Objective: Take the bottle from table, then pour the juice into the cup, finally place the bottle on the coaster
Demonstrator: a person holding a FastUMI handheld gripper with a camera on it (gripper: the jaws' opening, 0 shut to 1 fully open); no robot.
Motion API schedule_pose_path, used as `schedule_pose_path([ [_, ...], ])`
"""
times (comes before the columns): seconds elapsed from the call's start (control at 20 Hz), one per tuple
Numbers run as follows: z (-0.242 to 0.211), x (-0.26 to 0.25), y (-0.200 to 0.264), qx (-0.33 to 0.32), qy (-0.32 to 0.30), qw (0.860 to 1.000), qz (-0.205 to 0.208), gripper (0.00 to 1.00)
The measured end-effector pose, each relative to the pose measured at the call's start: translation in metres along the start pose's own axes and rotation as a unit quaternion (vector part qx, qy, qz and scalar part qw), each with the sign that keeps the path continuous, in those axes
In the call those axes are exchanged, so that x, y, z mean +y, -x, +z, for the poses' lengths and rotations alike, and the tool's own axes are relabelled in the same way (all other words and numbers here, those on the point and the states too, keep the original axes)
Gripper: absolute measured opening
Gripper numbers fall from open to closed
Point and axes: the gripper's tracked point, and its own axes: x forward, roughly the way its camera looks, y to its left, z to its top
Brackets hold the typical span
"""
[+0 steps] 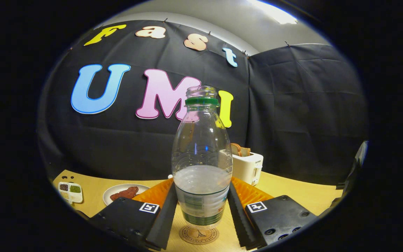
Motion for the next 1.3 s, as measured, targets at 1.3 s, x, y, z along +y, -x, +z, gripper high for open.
schedule_pose_path([
  [1.3, -0.095, 0.005, -0.003, 0.075, -0.009, 0.997, -0.014, 0.89],
])
